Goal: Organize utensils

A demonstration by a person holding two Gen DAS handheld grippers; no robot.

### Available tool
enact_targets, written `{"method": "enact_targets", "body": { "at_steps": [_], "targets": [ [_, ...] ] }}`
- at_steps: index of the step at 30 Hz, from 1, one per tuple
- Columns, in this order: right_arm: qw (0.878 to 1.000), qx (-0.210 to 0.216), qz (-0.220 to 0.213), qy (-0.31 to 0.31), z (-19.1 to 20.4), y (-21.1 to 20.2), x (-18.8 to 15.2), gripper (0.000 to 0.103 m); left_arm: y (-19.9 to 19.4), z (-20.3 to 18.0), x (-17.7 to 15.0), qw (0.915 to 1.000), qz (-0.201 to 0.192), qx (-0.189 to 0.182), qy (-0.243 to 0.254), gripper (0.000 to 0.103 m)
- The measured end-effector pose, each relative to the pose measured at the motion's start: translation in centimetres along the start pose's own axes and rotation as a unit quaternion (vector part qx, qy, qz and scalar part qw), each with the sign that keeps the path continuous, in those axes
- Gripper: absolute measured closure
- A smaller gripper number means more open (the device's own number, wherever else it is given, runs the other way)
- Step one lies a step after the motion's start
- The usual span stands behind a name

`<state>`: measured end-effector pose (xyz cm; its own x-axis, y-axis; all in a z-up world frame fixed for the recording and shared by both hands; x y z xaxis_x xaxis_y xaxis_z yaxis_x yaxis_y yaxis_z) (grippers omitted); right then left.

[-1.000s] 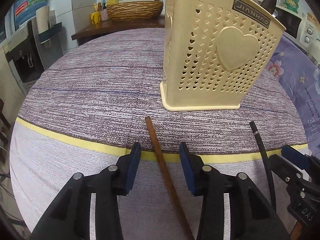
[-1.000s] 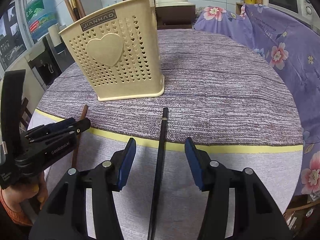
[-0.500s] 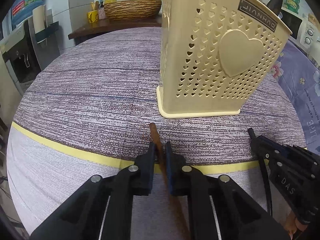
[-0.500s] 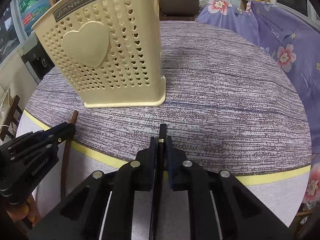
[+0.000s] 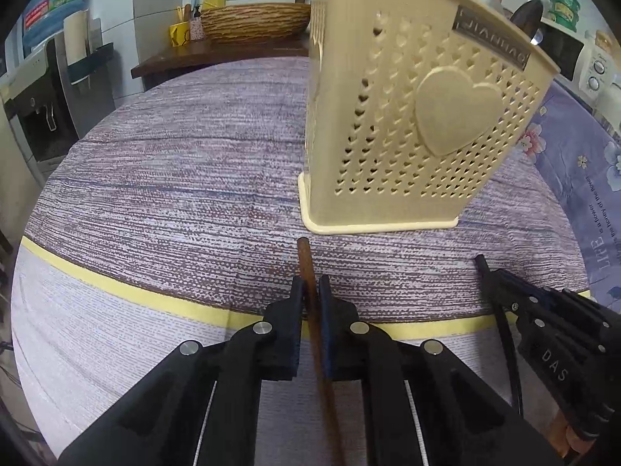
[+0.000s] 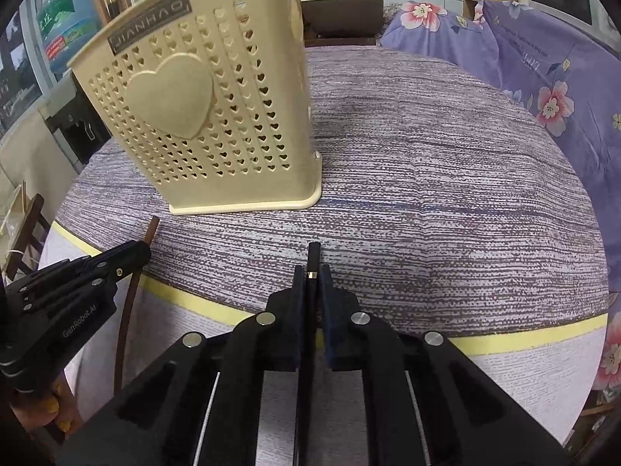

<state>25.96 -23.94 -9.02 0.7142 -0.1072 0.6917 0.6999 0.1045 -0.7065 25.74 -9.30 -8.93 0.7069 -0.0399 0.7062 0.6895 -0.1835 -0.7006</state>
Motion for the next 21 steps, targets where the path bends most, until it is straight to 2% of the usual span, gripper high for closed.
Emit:
{"method": "enact_targets", "body": {
  "at_steps": [6, 10, 16, 21],
  "targets": [
    [0.999, 0.025, -0.038, 0.008, 0.5, -3.8, 0.9, 0.095, -3.6, 0.0, 1.4, 0.999, -0.039, -0.017, -0.012, 0.095],
    [0.996, 0.046, -0.079, 0.008, 0.9, -8.0, 2.2, 0.095, -7.4, 0.2, 2.6, 0.9962, -0.079, -0.033, -0.015, 0.095],
    [0.984, 0.079, -0.157, 0.007, 1.1, -15.1, 5.0, 0.095, -14.3, 0.8, 5.7, 0.9855, -0.161, -0.049, -0.022, 0.095],
    [0.975, 0.091, -0.204, -0.012, 2.2, -19.5, 6.3, 0.095, -17.4, 0.9, 7.3, 0.9784, -0.2, -0.05, -0.017, 0.095]
  ]
}}
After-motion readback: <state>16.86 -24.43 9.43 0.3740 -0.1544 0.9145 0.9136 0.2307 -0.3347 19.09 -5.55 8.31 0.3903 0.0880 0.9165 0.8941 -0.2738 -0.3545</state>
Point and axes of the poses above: each gripper's, at about its wrist camera, not at the fingertips, and y roughly the way its jaws point, z to its left, x to its top, the point moved 5 cm from there along y, roughly the way its jaws point, and after that the axes turned 6 degrees about -z, right-handed, at the moved point
